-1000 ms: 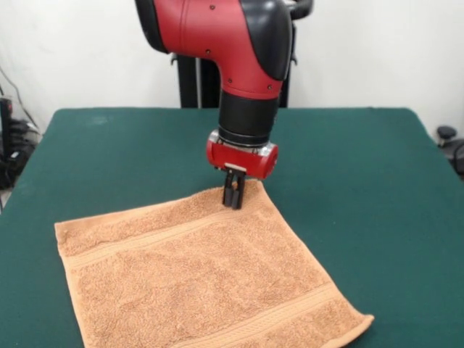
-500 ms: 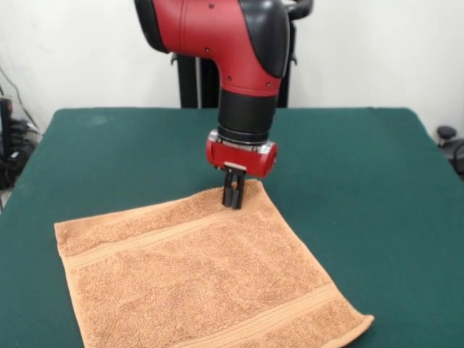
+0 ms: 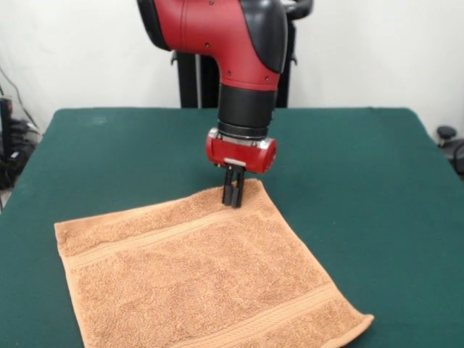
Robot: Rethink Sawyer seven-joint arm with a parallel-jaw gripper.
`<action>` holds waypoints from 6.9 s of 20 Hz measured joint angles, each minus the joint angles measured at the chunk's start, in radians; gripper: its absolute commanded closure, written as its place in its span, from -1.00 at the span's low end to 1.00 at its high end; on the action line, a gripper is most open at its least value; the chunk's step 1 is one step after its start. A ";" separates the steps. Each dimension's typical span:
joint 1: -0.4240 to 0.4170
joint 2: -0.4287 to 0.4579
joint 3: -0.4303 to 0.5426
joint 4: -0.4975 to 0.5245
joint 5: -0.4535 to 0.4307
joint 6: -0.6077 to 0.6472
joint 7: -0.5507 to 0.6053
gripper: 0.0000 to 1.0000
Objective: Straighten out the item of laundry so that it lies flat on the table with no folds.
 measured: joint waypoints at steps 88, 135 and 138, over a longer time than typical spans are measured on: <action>-0.092 -0.032 -0.050 0.313 -0.117 -0.027 0.000 1.00; 0.161 0.098 -0.166 -0.146 0.031 0.849 0.000 1.00; 0.176 0.115 -0.180 -0.173 0.043 0.890 0.000 1.00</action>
